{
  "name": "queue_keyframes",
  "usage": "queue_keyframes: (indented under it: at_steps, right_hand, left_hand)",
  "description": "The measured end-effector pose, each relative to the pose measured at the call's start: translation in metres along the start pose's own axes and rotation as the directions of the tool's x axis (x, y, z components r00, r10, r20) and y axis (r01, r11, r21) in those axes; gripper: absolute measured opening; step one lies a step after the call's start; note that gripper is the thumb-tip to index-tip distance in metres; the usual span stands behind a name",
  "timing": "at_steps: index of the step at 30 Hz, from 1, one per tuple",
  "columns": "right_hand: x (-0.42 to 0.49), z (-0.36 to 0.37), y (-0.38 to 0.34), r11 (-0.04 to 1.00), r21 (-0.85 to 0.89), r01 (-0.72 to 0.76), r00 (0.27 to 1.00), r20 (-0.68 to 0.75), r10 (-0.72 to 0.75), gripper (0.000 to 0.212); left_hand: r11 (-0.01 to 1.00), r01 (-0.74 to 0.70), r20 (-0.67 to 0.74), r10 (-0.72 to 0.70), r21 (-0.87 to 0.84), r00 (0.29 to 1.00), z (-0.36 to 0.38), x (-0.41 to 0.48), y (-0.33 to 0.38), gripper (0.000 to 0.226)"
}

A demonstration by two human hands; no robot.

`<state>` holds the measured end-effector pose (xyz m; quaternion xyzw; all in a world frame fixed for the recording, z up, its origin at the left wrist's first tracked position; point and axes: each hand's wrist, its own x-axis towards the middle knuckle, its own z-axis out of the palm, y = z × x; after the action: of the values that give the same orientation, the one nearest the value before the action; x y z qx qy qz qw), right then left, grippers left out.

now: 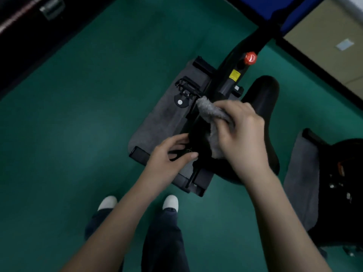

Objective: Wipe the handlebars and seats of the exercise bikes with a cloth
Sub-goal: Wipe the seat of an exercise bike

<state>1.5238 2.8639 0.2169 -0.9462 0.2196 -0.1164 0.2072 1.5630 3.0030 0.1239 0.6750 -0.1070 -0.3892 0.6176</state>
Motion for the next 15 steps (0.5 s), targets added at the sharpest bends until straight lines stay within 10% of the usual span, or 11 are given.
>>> queue_keyframes:
  at_steps: [4, 8, 15]
  right_hand:
    - [0.047, -0.003, 0.009, 0.994, 0.023, 0.11, 0.932, 0.344, -0.111, 0.016]
    - [0.069, 0.008, 0.004, 0.953, 0.037, 0.3, 0.689, 0.683, -0.244, 0.008]
    - [0.071, 0.009, -0.004, 0.863, 0.13, 0.488, 0.407, 0.84, -0.357, 0.009]
  left_hand:
    - [0.995, 0.012, -0.094, -0.021, -0.096, 0.995, 0.022, -0.018, -0.003, 0.066]
    - [0.992, 0.007, -0.177, -0.03, -0.129, 0.984, 0.043, -0.031, -0.007, 0.079]
    - [0.973, 0.005, -0.252, -0.064, -0.231, 0.966, 0.067, -0.039, -0.014, 0.072]
